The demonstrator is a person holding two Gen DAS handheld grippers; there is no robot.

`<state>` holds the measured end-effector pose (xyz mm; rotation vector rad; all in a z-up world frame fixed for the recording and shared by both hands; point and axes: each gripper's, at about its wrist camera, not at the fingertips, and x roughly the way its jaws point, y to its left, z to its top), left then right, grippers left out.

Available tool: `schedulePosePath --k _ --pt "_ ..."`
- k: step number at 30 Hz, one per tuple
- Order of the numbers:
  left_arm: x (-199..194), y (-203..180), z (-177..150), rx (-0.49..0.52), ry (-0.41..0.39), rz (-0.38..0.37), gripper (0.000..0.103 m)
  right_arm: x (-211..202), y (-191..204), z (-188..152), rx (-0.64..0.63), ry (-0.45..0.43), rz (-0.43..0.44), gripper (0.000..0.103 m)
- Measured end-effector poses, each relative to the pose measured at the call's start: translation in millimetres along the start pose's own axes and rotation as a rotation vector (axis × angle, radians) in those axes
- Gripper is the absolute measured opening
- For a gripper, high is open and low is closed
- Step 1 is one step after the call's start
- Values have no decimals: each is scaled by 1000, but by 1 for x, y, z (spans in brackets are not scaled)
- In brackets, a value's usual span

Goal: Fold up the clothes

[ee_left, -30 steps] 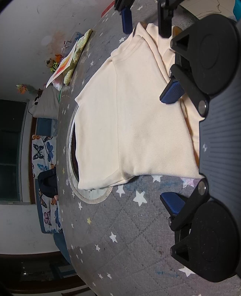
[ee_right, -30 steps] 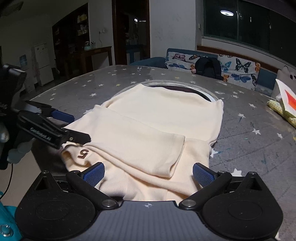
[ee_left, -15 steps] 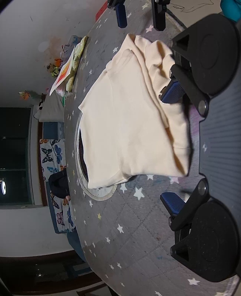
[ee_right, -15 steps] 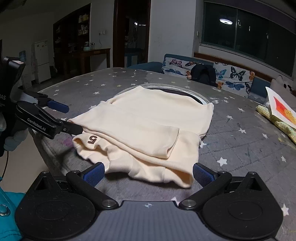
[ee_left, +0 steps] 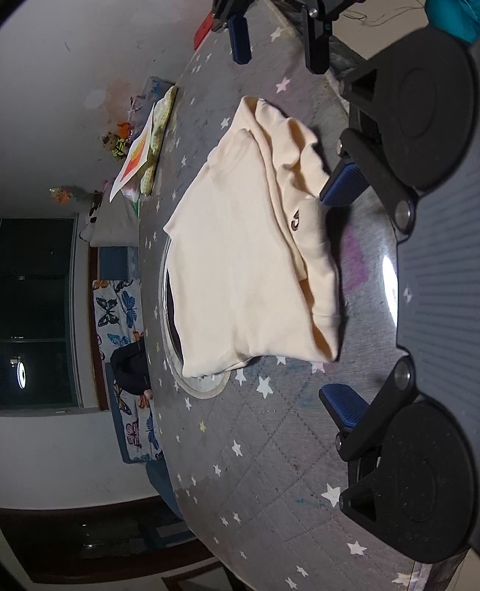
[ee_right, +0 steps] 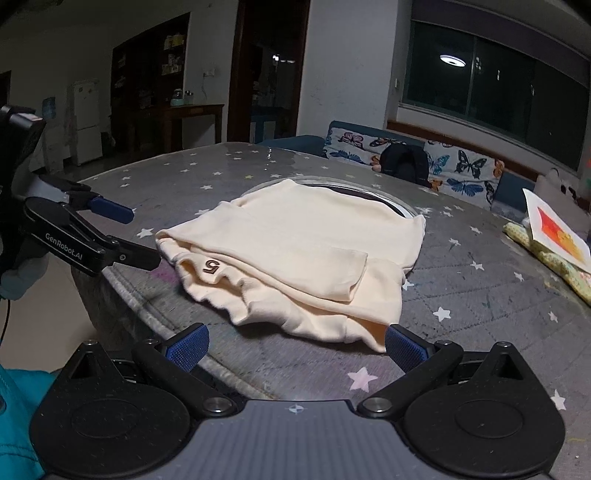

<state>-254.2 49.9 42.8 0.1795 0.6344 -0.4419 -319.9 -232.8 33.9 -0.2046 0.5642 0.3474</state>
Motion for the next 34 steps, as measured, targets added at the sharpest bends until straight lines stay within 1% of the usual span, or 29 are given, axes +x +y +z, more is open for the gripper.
schedulePosePath --k 3,11,16,24,30,34 --pt "-4 -2 0 11 -17 13 103 -3 2 0 -4 -5 -5 103" --pt "-8 -2 -1 -6 -22 14 103 -9 3 -1 -10 -15 -8 103" --pt "-7 2 0 -36 -12 25 103 -7 3 1 -19 -17 3 103" --pt "-1 5 1 -27 5 27 103 2 0 5 -24 -4 22 103" --pt "5 7 1 -37 22 27 103 9 -2 4 -21 18 33 103" --pt "5 8 1 -36 20 24 103 11 -2 6 -23 19 36 103"
